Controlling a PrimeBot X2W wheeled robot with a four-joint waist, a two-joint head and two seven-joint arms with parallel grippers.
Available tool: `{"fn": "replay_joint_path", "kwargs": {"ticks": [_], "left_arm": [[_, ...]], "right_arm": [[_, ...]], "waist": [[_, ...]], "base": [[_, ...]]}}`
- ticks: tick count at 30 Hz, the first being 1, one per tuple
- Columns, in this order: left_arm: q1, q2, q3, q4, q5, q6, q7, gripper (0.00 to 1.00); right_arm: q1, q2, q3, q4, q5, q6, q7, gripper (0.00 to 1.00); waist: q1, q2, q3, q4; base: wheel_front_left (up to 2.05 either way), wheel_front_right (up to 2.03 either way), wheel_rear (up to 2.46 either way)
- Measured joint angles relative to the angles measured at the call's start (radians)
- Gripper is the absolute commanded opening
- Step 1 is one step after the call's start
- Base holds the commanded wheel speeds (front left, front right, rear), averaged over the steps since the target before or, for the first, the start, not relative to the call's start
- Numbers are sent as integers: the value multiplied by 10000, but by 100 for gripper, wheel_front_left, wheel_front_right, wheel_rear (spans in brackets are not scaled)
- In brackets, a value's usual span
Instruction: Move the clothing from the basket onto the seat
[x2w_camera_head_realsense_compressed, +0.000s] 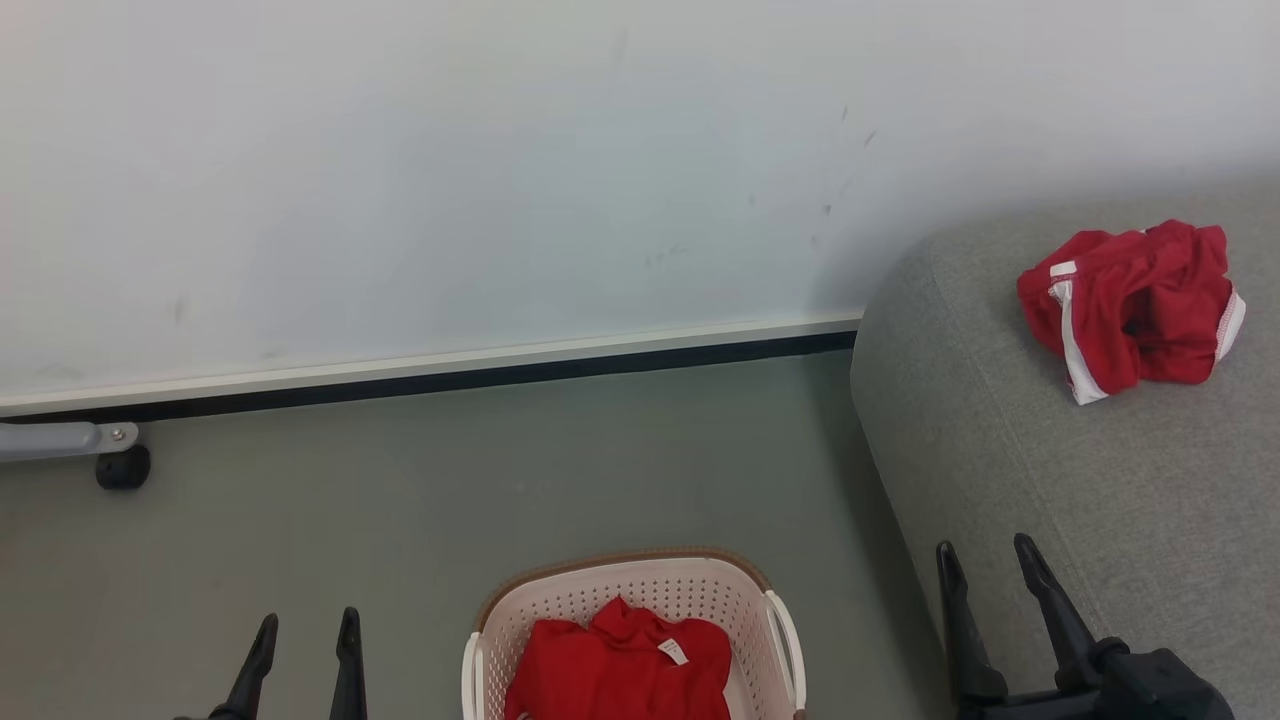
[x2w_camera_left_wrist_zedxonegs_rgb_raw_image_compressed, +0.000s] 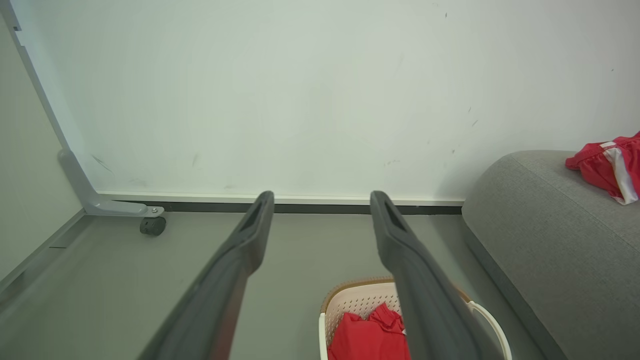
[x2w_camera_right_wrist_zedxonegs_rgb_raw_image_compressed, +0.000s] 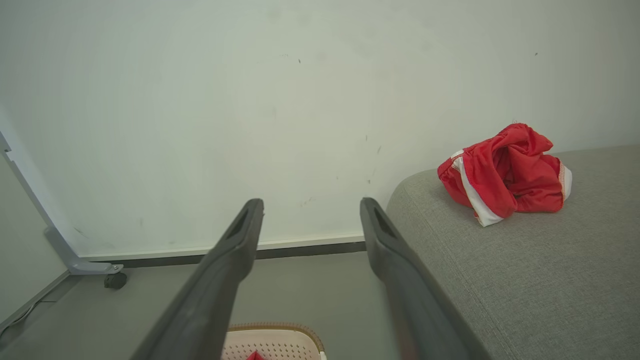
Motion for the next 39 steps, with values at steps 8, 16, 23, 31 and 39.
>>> {"fn": "replay_joint_path", "kwargs": {"ticks": [8,16,23,31,39], "left_arm": [[-205,117,-253,-6,148,-102,15,100],[-1365,58,-972,232,443,-453,414,100],[-2292,-77,-1498,709,884,-631,811,100],[-3207,-165,-2029,1511,1344,-895,1264,100],[-4291,4,-2286,2564,1714,-1080,1745,100]], "right_arm": [[12,27,-199,-453,-2,0,2,100],[-603,31,-445,-802,-69,-2,13,100],[-1251,125,-497,-1016,-113,-2,96,100],[-2196,240,-625,-1262,-121,-12,104,100],[-3476,495,-522,-1482,-173,-12,178,100]], "waist": [[0,0,611,-49],[1,1,1621,-206],[2,1,2448,-430],[2,1,3571,-899],[3,1,4857,-1569]], "base": [[0,0,0],[0,0,0],[0,0,0],[0,0,0],[0,0,0]]}}
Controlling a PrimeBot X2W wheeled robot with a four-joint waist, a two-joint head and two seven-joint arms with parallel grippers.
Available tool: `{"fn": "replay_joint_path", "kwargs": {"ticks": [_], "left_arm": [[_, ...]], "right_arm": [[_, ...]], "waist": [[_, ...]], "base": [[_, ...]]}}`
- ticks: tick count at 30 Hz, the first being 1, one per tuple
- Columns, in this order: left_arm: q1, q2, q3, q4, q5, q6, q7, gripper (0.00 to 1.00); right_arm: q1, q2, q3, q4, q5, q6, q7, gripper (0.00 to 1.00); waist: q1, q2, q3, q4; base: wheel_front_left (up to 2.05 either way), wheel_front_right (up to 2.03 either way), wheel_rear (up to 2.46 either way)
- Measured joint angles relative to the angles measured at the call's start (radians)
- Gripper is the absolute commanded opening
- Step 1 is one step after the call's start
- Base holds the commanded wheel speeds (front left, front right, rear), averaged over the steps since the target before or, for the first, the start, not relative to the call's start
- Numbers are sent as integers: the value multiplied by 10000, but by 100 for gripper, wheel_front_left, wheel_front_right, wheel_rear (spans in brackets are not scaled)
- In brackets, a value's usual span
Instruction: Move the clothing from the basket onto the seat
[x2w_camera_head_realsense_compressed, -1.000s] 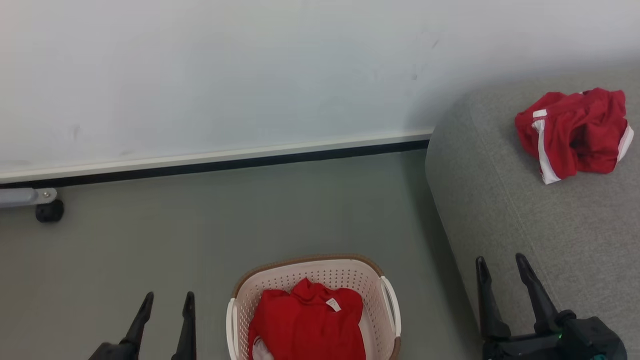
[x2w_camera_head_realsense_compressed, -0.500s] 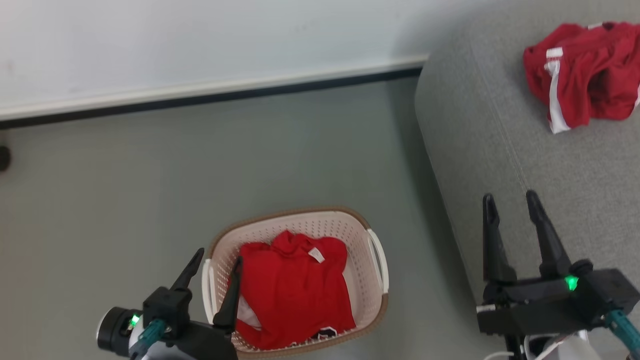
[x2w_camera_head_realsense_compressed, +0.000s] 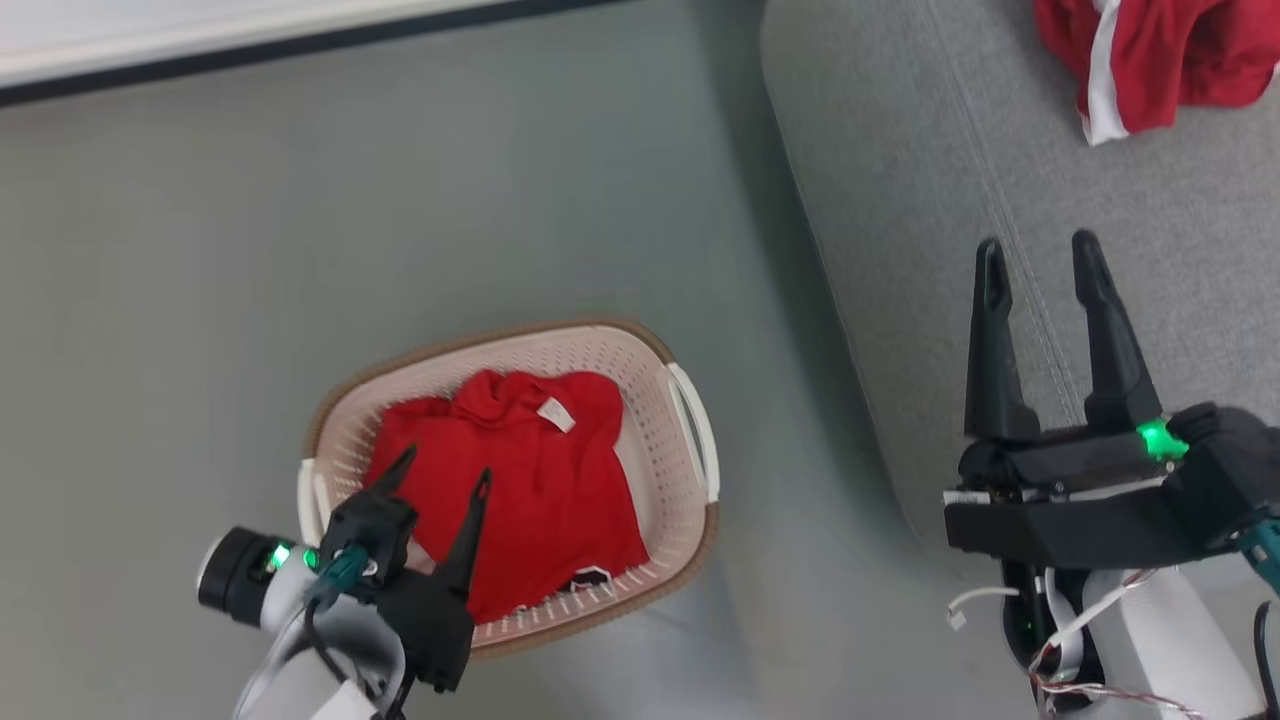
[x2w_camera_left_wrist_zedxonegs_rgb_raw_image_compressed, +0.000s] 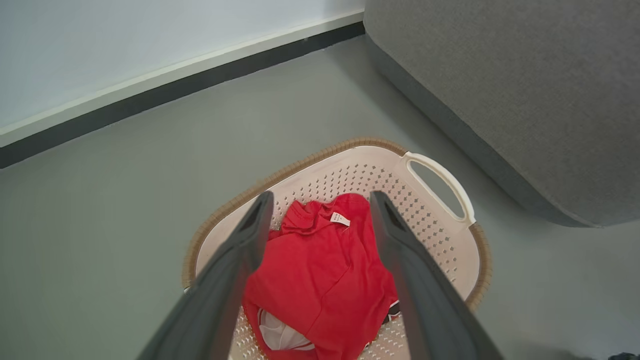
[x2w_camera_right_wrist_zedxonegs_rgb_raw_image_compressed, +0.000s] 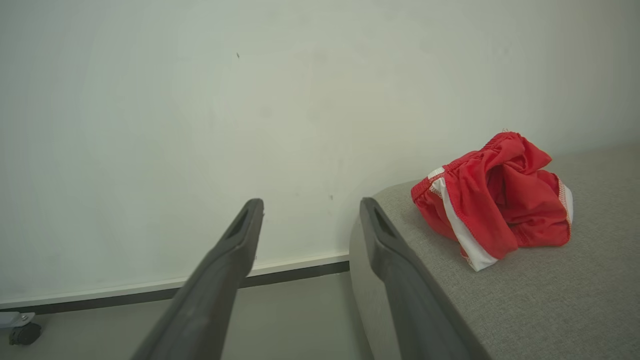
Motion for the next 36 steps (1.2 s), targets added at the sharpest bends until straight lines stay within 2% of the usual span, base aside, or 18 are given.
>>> {"fn": "replay_joint_path", "kwargs": {"ticks": [13,23,29,36], "left_arm": [[-1729,234,-221,1185,669,-150,535,100],[-3156,836,-140,1662,1189,-150,746,100],[-3621,1267,123,2075,1457,48,790,100],[-3850,1289,148,2541,1638,326,569,100]], "right_arm": [[-1394,263,148,-65,4,15,-13,100],[-2198,431,288,-155,153,29,-96,100],[-2591,535,370,-42,247,29,-184,100],[-2727,577,407,309,288,59,-196,100]], "waist": [[-1,1,1979,-774],[-1,1,3490,-1304],[-2,0,4327,-1669],[-3,0,4904,-2151]], "base": [[0,0,0],[0,0,0],[0,0,0],[0,0,0]]}}
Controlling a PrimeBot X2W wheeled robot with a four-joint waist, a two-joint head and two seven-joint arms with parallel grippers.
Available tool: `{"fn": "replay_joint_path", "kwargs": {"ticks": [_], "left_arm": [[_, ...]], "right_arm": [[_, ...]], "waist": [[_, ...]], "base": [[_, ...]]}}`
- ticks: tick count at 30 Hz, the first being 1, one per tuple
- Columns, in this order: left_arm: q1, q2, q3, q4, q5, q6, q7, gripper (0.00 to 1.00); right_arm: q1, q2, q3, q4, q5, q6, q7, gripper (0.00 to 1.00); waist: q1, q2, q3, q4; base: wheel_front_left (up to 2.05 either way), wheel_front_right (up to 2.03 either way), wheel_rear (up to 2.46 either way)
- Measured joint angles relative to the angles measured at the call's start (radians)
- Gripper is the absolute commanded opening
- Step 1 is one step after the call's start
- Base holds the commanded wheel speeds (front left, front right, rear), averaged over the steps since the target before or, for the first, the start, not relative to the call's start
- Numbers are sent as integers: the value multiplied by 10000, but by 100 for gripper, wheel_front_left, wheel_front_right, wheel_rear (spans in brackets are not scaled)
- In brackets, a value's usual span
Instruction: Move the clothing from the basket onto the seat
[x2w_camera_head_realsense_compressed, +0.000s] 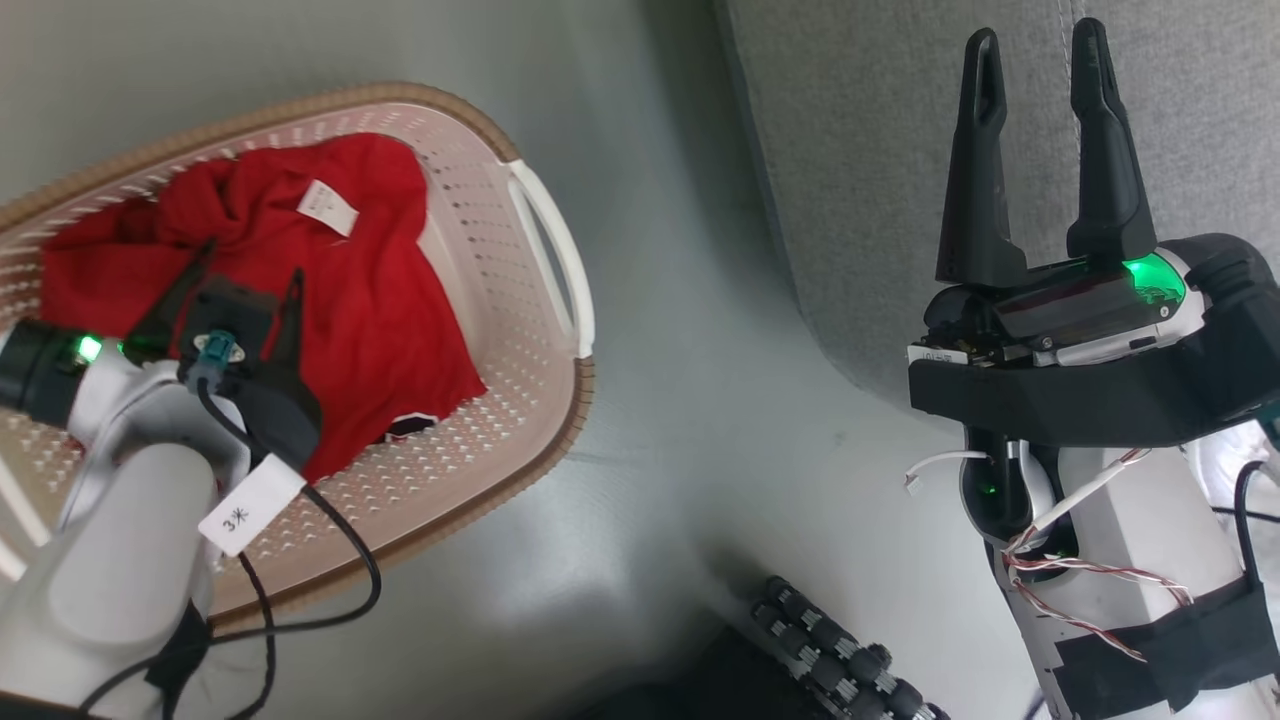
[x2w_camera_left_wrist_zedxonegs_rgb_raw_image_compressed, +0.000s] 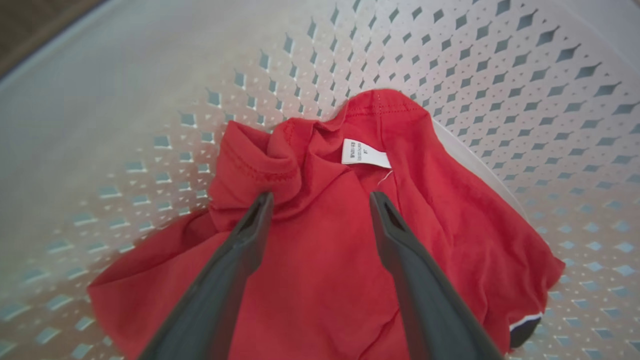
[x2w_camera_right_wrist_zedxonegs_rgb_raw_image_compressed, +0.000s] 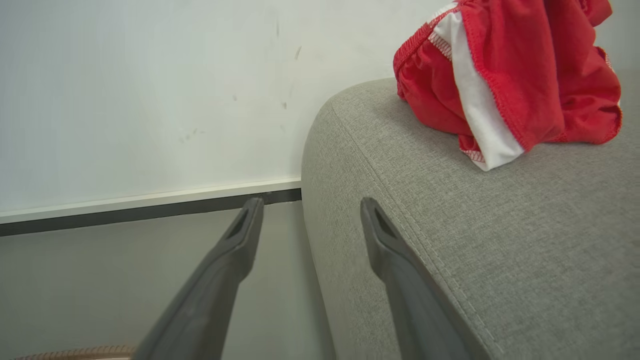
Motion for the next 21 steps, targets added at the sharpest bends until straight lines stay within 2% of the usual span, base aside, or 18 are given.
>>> {"fn": "replay_joint_path", "kwargs": {"ticks": [8,21], "left_arm": [[-453,92,167,311,276,410,-295,100],[-540,-117,537,654,594,681,-932,100]], "right_arm": [[-23,63,79,253,81,0,-71,100],[-203,86,98,387,150,0,-73,100]], "waist": [[-1,0,238,-224],[-1,-1,291,-131]], "base": [[0,0,0],[0,0,0]]}}
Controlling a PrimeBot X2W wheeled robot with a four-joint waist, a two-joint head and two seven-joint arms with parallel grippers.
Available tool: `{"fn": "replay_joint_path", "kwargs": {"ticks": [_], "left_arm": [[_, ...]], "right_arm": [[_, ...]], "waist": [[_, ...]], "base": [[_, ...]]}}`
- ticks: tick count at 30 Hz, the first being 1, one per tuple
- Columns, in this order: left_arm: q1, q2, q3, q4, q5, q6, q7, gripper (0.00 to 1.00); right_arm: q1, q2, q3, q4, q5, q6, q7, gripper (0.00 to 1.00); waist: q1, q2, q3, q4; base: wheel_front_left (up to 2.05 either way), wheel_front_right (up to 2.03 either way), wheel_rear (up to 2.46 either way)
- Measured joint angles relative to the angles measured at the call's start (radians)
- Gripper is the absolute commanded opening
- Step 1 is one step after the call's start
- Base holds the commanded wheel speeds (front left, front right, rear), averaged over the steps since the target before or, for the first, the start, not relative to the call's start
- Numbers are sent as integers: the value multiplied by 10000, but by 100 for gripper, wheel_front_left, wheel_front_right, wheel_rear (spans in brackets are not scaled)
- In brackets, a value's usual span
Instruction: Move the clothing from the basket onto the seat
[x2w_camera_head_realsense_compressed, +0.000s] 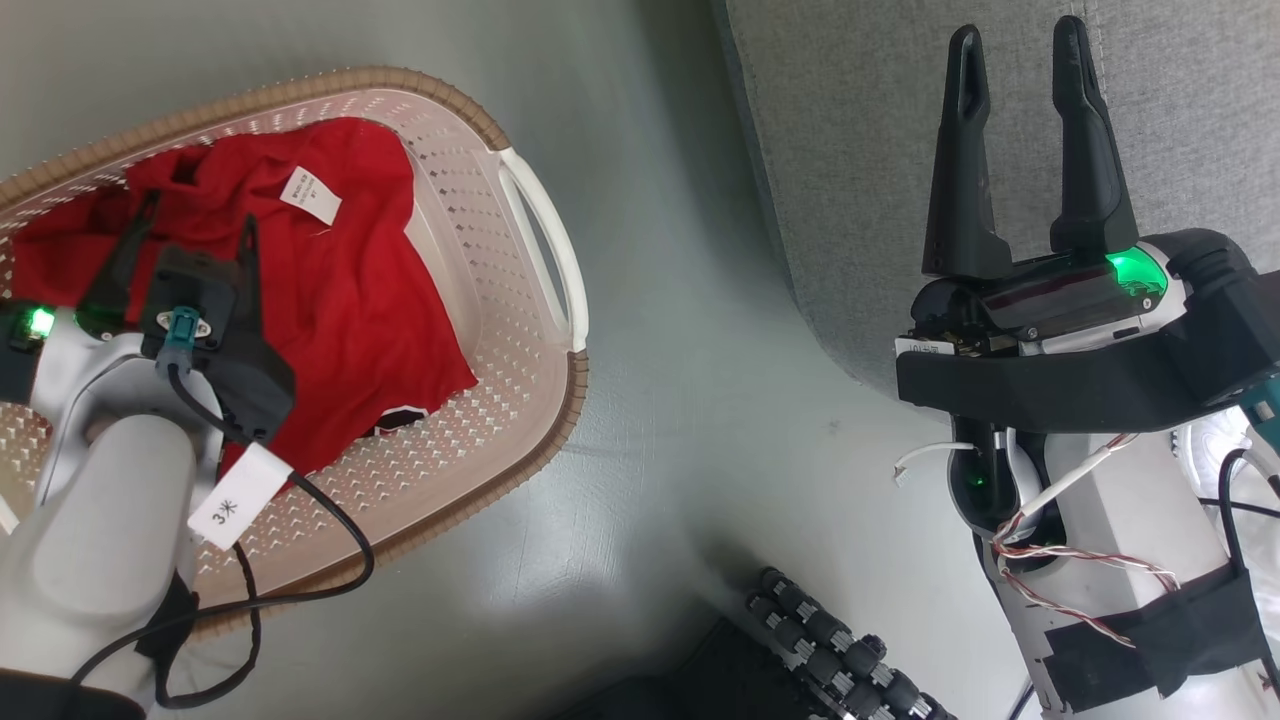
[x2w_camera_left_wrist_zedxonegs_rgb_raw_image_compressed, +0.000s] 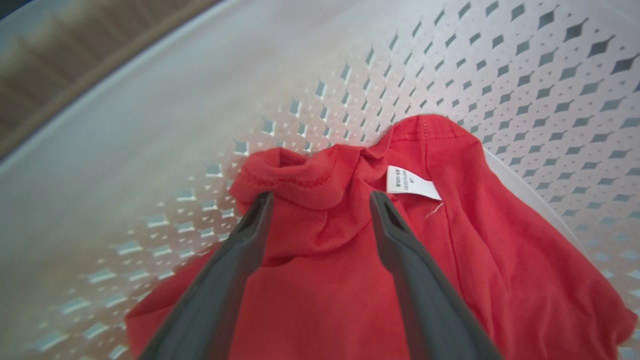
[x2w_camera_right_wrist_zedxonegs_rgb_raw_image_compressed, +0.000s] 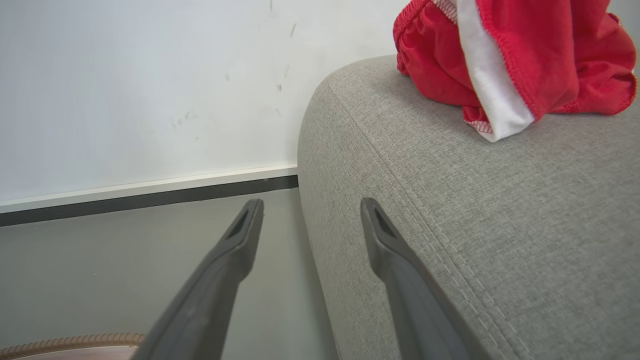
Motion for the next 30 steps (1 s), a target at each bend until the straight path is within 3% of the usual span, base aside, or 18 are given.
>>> {"fn": "replay_joint_path", "kwargs": {"ticks": [17,28,29,30], "left_arm": [[-6,-176,552,362,182,75,-397,100],[-593,-263,301,654,679,77,-378,100],[-602,-290,284,675,708,77,-368,90],[-603,-307,259,698,708,77,-368,72]], "right_arm": [[-14,6,96,75,15,0,0,100],[-13,23,259,123,130,-2,0,100],[-13,23,263,130,174,-2,0,100],[-13,23,265,134,201,-2,0,100]], "waist": [[0,0,-21,163],[0,0,39,-52],[0,0,37,-62],[0,0,35,-70]], "base": [[0,0,0],[0,0,0],[0,0,0],[0,0,0]]}}
